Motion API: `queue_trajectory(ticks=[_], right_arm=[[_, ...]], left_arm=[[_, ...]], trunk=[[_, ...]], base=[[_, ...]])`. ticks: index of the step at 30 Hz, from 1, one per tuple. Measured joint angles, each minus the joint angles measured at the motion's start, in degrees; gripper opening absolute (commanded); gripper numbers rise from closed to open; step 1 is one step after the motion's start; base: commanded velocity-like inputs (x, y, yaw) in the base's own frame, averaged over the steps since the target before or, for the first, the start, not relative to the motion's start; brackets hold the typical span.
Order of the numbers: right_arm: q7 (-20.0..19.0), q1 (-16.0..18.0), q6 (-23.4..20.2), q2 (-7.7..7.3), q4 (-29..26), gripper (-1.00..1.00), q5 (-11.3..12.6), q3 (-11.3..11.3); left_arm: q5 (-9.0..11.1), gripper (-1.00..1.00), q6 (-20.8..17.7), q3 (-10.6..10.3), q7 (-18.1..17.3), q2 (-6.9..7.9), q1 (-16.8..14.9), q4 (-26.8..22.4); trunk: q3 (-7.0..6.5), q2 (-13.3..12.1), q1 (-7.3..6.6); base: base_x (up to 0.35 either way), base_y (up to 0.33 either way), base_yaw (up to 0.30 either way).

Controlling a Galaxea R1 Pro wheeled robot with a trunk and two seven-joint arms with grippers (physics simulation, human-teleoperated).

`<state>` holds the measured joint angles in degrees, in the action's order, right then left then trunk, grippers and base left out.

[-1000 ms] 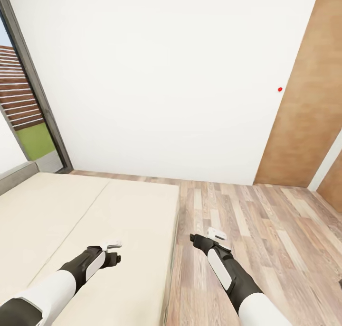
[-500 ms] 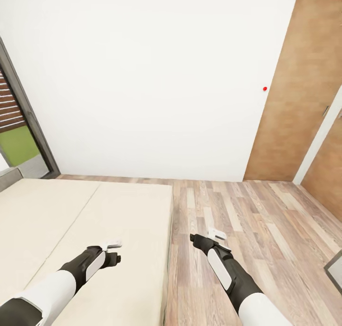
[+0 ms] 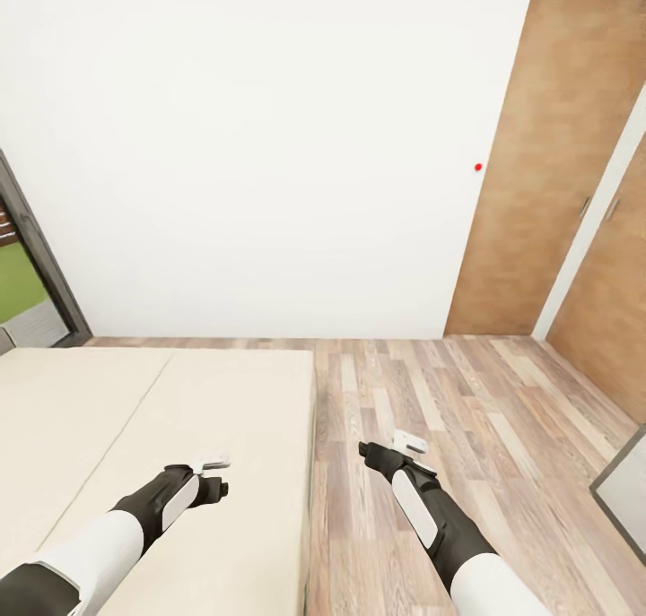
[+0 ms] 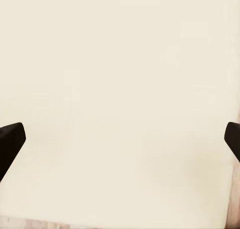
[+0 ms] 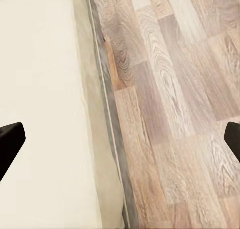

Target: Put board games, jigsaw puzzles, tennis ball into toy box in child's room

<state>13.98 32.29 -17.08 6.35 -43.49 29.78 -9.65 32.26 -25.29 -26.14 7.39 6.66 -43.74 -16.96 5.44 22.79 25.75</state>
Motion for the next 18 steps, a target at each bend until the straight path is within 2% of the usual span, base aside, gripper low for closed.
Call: queue_trajectory(ticks=[18], right_arm=[[0.00,0.00,0.00,0.00,0.00,1.00,0.00,0.00]], left_arm=[[0.00,1.00,-0.05,0.00,0.00,-0.02,0.00,-0.02]], trunk=[[0.00,-0.01,0.01]], base=[[-0.020,0.026,-0.009]])
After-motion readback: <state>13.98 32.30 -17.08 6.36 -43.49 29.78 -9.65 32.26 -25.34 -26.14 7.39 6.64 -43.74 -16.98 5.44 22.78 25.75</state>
